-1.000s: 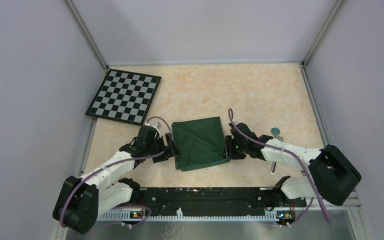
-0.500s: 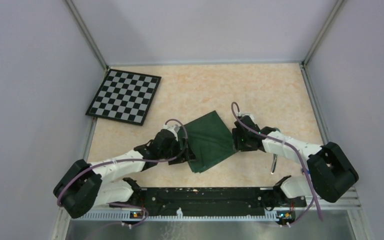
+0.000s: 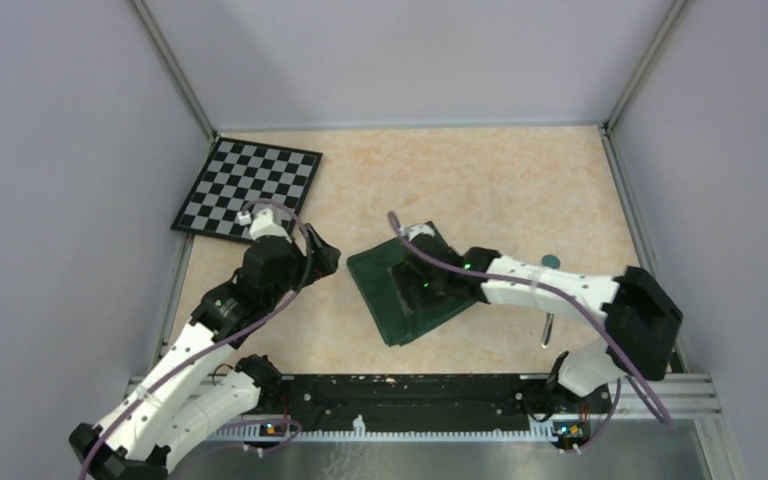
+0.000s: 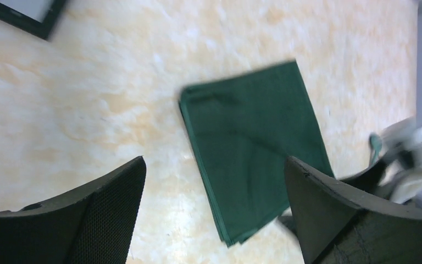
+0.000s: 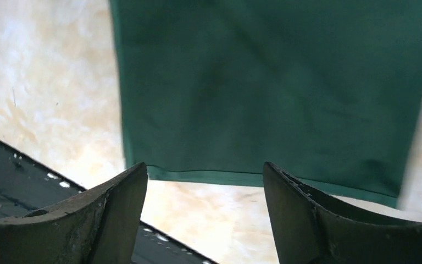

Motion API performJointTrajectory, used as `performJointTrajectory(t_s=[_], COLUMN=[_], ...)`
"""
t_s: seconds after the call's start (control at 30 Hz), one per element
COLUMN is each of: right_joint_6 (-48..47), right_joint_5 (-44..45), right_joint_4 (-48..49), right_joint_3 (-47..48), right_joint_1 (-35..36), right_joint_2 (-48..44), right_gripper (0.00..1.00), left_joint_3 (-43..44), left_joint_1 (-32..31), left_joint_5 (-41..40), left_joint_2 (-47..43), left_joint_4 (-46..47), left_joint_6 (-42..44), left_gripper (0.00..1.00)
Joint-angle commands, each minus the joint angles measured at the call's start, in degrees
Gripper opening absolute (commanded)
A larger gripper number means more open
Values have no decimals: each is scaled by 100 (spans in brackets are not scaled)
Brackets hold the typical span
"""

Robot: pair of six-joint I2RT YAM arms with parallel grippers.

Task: Fold the napkin into a case and place the utensils inside
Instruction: Pick up the lower triangle-folded napkin from the center of the board.

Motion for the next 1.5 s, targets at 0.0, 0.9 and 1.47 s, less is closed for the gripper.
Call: performJointTrajectory(t_s=[0.0, 0.9, 1.47], right_joint_6=[591, 896, 614], right_joint_5=[-322, -100, 349], right_joint_4=[141, -1284, -851], right_joint_3=[640, 2064, 1858], right_joint_1=[846, 1329, 1268], right_joint_2=[1053, 3178, 2996], right_gripper=[76, 58, 0], left_joint_3=[513, 182, 71], left_joint_1=[117, 123, 122], left_joint_5=[-1205, -1081, -710], left_joint_2=[-489, -2084, -1636], left_joint_4=[-695, -470, -378], left_joint_6=[-47, 546, 474], left_gripper=[99, 99, 99])
